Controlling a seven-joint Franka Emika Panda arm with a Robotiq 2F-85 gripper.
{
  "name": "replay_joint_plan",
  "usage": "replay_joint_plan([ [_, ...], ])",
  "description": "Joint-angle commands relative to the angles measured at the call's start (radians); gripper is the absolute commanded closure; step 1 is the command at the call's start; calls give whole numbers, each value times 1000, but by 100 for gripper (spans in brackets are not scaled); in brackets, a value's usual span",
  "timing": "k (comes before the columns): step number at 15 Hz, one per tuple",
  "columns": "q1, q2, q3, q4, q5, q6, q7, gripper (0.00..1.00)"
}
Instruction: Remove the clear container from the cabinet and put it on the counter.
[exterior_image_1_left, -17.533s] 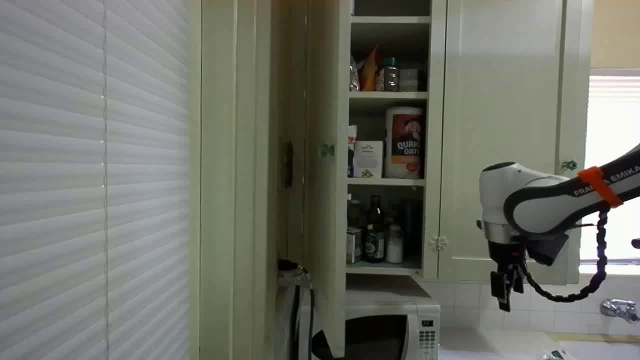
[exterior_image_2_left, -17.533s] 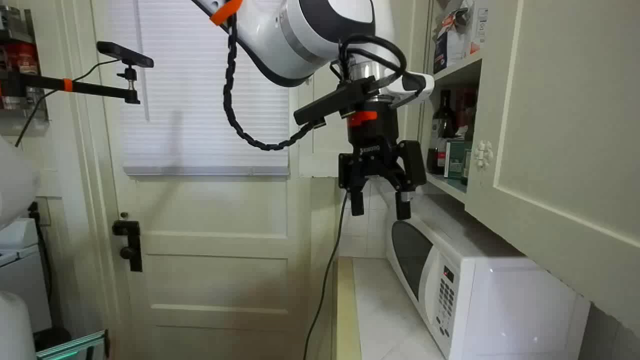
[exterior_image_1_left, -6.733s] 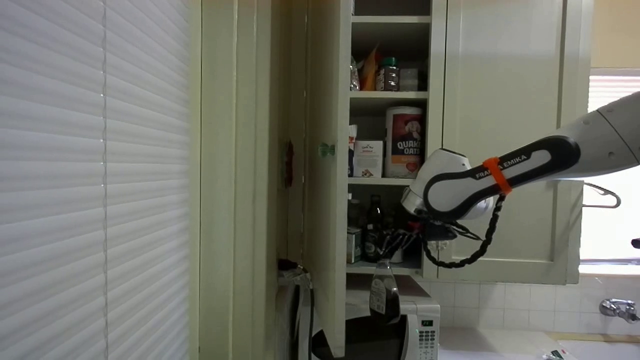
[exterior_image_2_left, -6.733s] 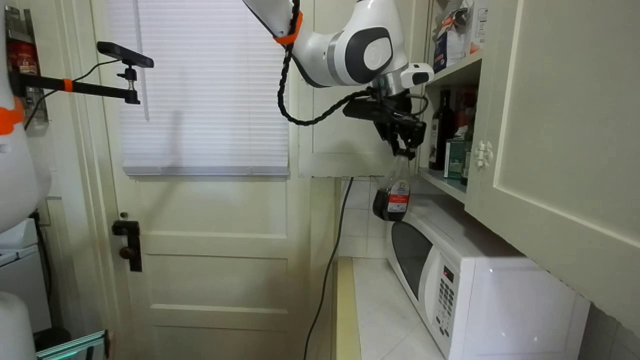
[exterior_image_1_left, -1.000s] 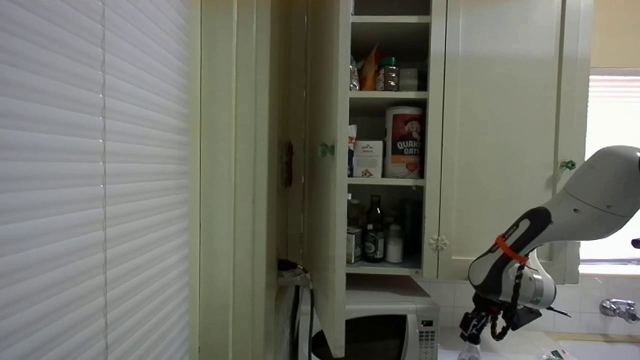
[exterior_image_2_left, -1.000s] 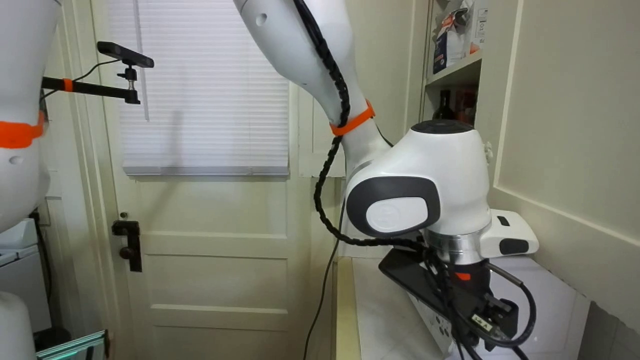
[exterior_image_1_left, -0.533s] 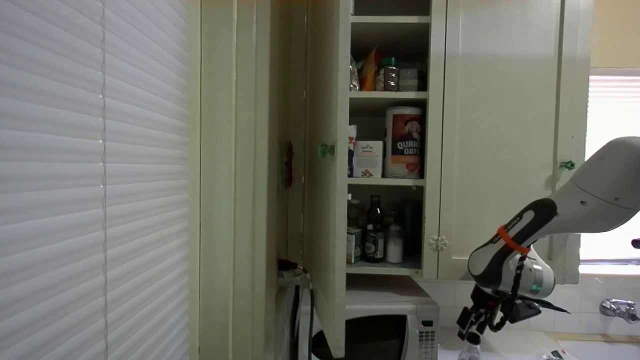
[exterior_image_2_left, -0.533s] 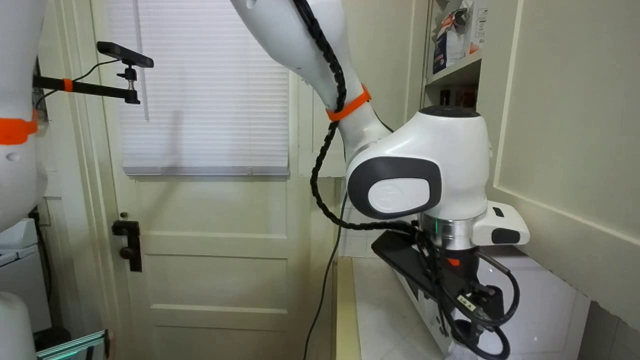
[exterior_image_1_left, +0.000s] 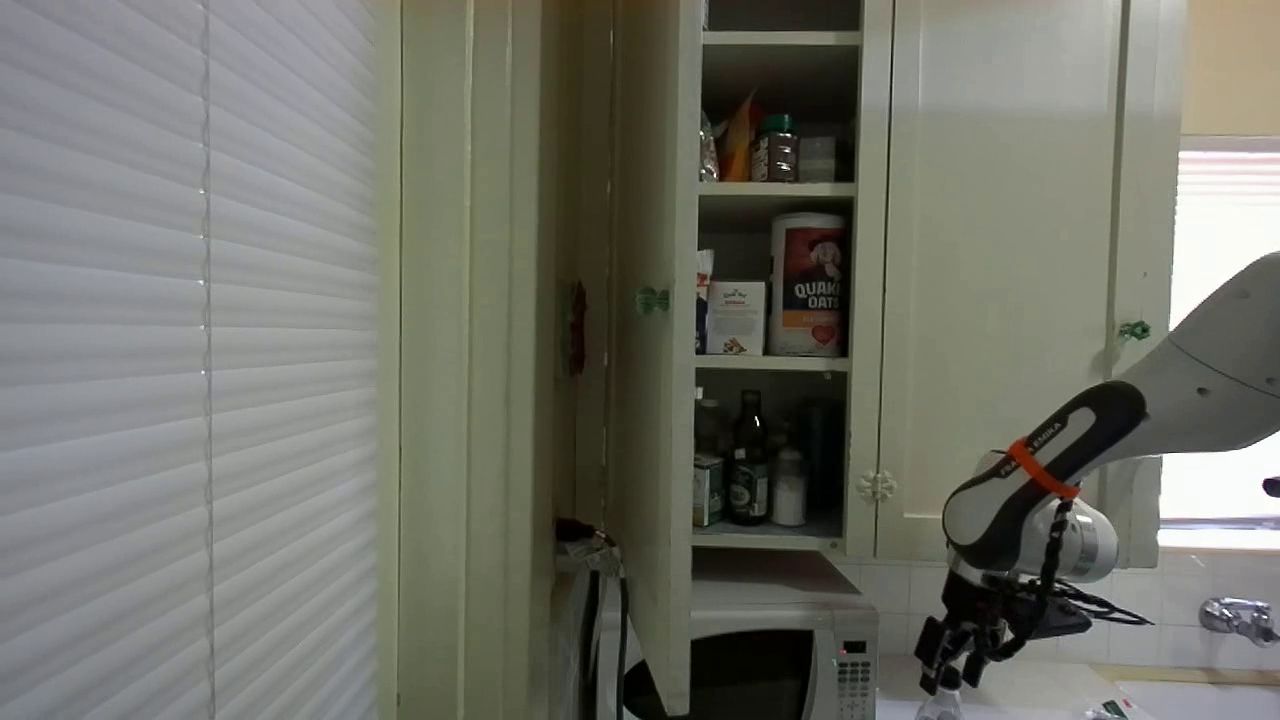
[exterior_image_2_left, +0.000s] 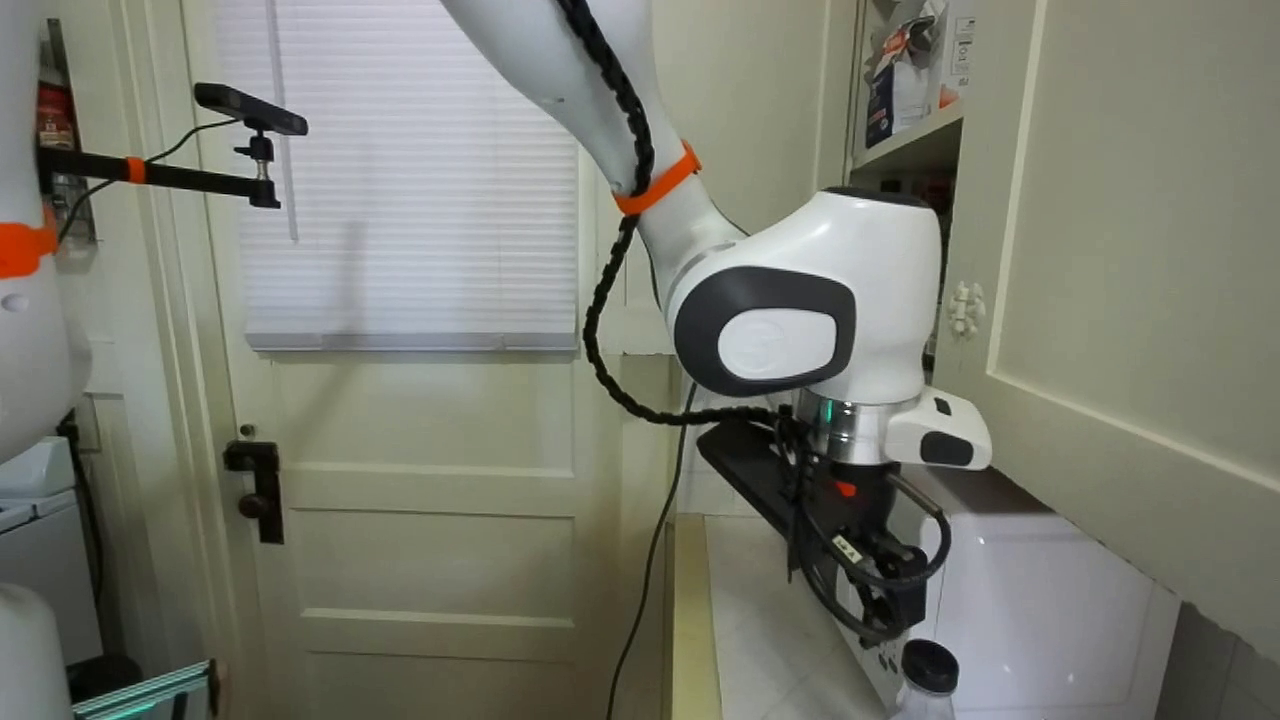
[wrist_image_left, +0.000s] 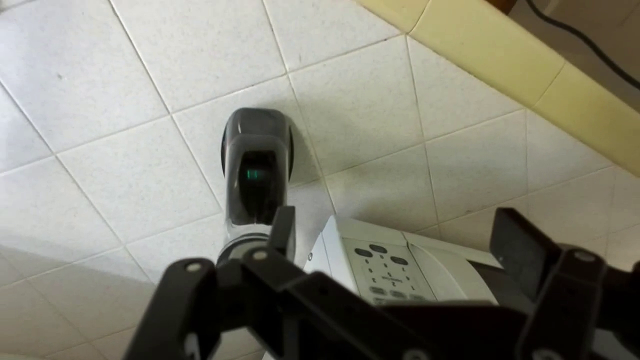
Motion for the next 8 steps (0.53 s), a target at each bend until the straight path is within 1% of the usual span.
replay_joint_plan([
  [1, 24, -166, -32, -87, -155, -111, 177, 0],
  [3, 26, -262, -38, -109, -265, -204, 270, 0],
  [6, 27, -430, -18, -118, -286, -334, 345, 0],
  [8, 33, -529, 1, -100, -289, -413, 404, 0],
])
